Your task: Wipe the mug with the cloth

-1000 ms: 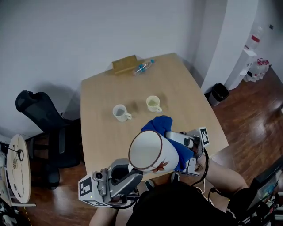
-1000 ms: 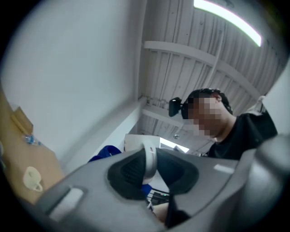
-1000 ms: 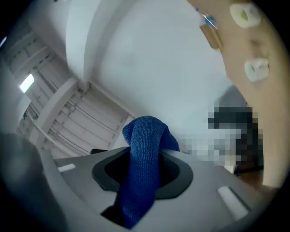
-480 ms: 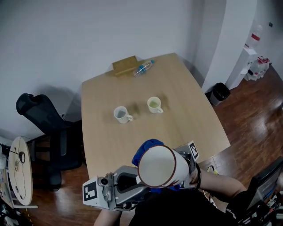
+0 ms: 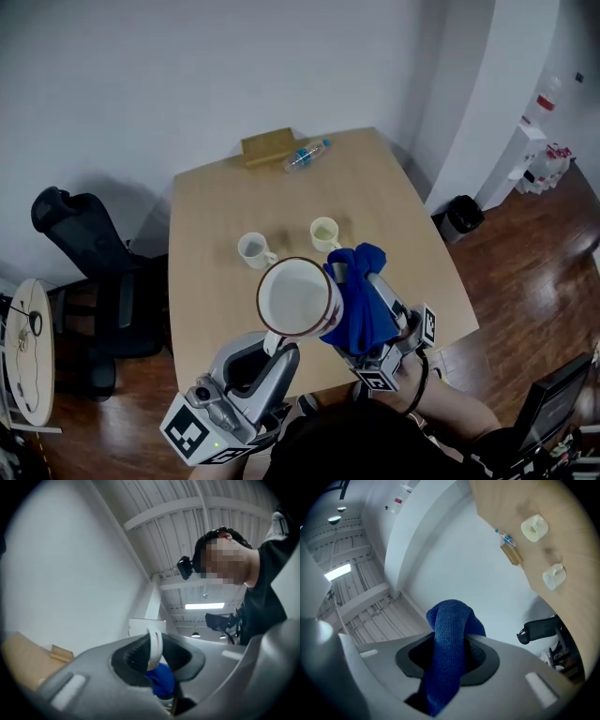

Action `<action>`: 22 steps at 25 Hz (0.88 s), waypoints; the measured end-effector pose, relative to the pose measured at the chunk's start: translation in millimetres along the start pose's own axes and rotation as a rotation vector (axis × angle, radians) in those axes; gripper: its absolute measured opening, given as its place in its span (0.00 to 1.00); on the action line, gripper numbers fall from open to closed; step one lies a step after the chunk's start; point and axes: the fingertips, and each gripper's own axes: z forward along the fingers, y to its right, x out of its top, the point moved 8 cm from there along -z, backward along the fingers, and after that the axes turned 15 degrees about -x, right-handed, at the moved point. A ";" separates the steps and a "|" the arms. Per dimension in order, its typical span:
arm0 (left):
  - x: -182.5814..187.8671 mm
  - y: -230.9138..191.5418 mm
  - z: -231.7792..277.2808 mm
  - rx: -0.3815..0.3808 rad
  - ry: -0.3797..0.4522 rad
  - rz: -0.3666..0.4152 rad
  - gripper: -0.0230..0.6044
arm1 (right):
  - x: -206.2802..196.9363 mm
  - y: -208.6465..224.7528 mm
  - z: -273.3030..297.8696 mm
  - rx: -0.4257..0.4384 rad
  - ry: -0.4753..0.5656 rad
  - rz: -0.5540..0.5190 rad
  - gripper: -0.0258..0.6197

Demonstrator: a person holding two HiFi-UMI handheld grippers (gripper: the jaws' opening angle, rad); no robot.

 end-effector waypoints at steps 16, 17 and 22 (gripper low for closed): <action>-40.1 10.2 11.7 0.077 -0.018 0.024 0.13 | -12.8 31.3 -5.5 -0.052 0.042 0.152 0.25; -40.1 8.3 13.2 0.092 -0.016 0.038 0.13 | -17.4 34.7 -5.8 -0.063 0.034 0.169 0.25; -44.3 -7.2 4.7 0.148 -0.031 0.042 0.13 | -20.3 36.1 -13.9 -0.092 0.019 0.171 0.24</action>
